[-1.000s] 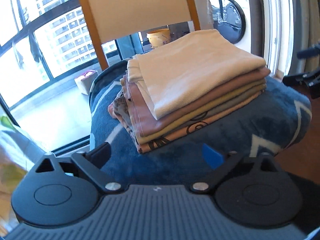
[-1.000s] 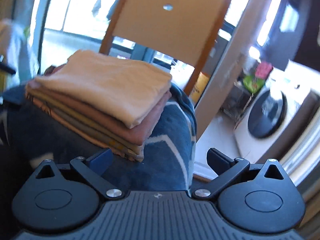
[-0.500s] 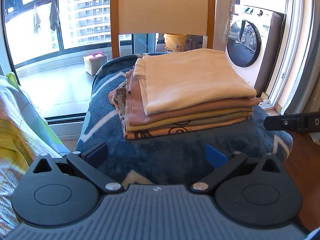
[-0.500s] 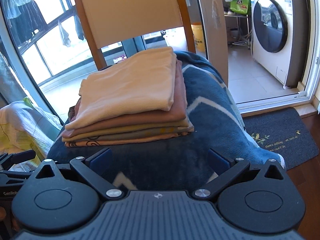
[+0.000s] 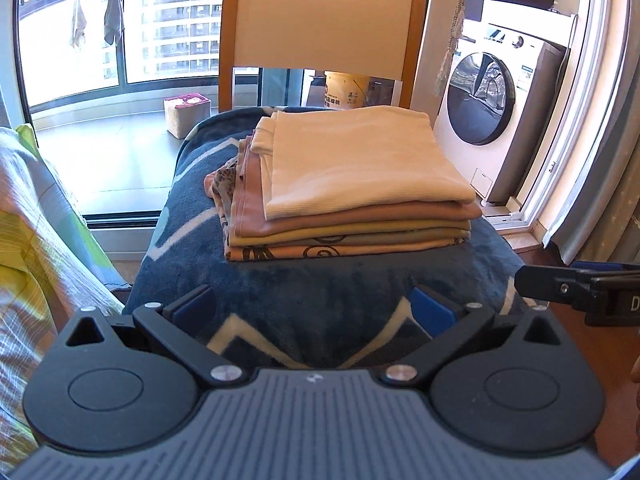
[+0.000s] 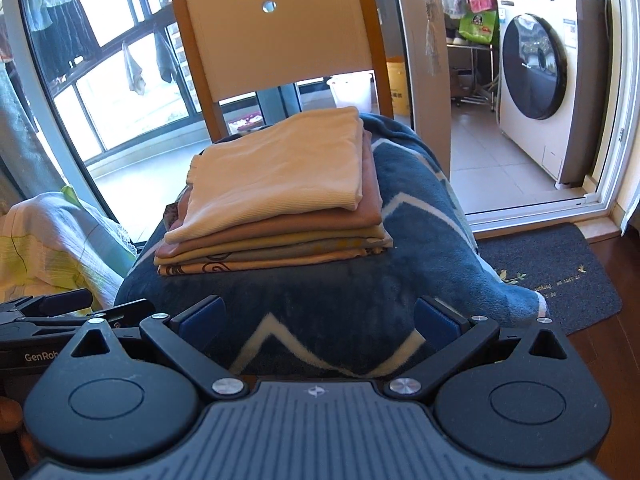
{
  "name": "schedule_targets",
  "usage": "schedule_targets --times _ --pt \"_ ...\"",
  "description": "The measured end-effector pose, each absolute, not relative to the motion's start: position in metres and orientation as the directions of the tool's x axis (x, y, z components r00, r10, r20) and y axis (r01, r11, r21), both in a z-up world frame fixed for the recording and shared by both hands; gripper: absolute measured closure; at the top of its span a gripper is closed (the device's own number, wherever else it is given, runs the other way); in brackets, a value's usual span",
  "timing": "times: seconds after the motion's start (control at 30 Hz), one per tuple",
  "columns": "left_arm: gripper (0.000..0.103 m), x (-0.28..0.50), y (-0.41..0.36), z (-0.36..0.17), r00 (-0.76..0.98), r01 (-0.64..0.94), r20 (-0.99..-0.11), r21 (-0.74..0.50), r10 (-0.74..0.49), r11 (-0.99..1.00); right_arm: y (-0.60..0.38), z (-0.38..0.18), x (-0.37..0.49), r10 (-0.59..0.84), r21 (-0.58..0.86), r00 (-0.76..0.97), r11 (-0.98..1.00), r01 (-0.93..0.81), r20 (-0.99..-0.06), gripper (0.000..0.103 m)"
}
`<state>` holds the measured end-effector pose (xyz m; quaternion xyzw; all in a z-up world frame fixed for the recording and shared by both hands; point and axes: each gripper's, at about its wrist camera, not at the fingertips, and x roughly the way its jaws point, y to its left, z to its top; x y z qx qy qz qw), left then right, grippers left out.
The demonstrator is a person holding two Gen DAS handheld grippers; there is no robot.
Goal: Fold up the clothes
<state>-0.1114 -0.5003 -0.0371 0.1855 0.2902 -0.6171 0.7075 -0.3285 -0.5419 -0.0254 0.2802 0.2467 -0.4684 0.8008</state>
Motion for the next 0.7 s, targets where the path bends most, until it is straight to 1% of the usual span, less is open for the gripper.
schedule_targets --times 0.37,0.7 --pt "0.001 -0.120 -0.477 -0.024 0.131 0.968 -0.653 -0.077 -0.746 0.238 -0.529 -0.015 -0.339 -0.611 0.217 0.462 0.433 0.875 -0.643 0.000" --pt "0.001 -0.131 -0.446 -0.005 0.169 0.966 -0.630 -0.045 -0.758 0.253 -0.503 0.000 -0.340 -0.629 0.146 0.441 0.464 0.874 -0.640 0.000"
